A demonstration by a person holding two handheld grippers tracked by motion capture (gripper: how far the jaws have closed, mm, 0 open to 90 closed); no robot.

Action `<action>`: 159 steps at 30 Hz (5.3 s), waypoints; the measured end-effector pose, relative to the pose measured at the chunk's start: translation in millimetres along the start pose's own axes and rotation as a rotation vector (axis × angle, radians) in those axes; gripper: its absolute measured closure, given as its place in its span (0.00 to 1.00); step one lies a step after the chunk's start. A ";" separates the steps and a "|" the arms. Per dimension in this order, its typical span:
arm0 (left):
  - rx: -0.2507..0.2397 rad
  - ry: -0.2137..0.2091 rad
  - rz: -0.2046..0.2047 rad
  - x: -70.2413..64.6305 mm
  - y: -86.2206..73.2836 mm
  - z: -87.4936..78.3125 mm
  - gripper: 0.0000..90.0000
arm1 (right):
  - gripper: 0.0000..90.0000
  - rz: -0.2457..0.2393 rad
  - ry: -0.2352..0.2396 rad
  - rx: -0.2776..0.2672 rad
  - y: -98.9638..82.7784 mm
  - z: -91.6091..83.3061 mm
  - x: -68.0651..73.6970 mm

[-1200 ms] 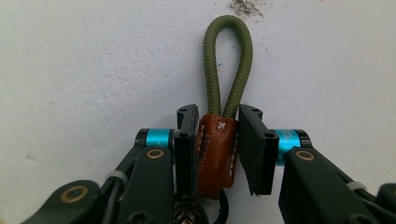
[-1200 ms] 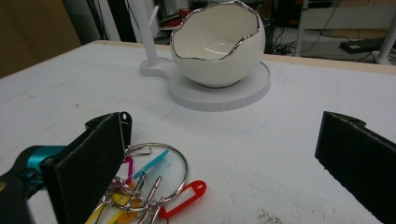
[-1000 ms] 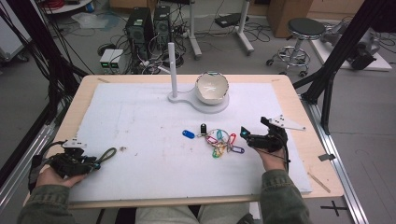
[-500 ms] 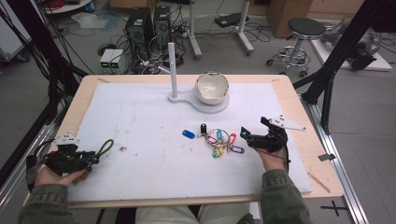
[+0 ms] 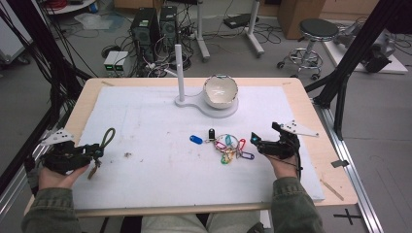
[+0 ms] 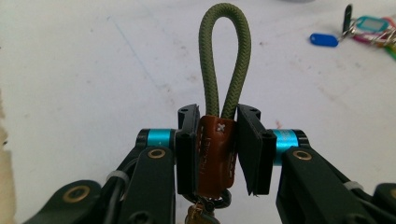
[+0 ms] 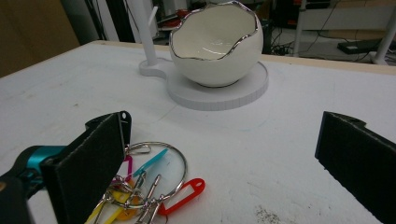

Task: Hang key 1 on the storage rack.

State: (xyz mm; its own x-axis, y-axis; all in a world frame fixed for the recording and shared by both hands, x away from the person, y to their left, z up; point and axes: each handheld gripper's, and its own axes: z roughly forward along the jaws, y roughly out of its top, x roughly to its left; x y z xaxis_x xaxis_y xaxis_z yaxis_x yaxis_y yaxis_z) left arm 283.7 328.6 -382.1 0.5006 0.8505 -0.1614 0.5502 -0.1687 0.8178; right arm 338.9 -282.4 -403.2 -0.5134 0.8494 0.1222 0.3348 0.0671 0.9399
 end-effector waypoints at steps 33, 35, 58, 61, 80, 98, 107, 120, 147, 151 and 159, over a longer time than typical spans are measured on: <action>0.011 -0.022 0.032 -7.0 78.3 41.0 0.78 | 0.01 -0.007 0.004 0.007 -1.0 0.2 1.2; 0.007 -0.026 0.030 -7.9 83.3 43.6 0.78 | 0.01 -0.008 0.004 0.006 -1.0 0.1 1.0; 0.015 -0.009 0.088 -19.4 144.2 82.6 0.78 | 0.01 -0.009 0.004 0.006 -1.9 -0.6 0.4; 0.026 -0.003 0.097 -19.8 148.3 87.4 0.78 | 0.01 -0.004 0.000 0.009 -2.3 -1.8 0.6; 0.047 0.018 0.046 -6.5 183.7 112.1 0.78 | 0.01 -0.002 -0.006 0.003 -3.4 -4.2 -1.9; 0.071 -0.029 -0.047 8.4 190.8 140.1 0.78 | 0.01 0.005 -0.010 0.007 -4.7 -7.2 -2.8; 0.021 -0.077 -0.154 19.6 190.2 150.2 0.79 | 0.01 0.006 -0.009 0.005 -4.9 -7.9 -3.5; 0.006 -0.152 -0.203 10.5 201.0 170.5 0.79 | 0.01 0.006 -0.009 0.004 -5.2 -8.4 -5.1; 0.091 -0.192 -0.224 0.5 204.4 210.9 0.78 | 0.01 -0.001 -0.019 0.017 -7.2 -9.6 -6.6; 0.099 -0.186 -0.216 -2.2 203.5 214.4 0.78 | 0.01 -0.004 -0.021 0.016 -7.2 -9.5 -6.0; 0.136 -0.148 -0.172 -7.6 200.7 221.5 0.78 | 0.01 -0.003 -0.020 0.023 -7.5 -9.7 -5.8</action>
State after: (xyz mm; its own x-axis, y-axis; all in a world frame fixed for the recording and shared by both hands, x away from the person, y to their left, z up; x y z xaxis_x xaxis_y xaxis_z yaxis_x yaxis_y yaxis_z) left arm 538.4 177.9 -339.1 0.4789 0.7921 -0.3785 0.7152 -0.1020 0.6914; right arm 331.7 -292.9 -407.8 -0.4988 0.8593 0.1133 0.3518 0.0812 0.9325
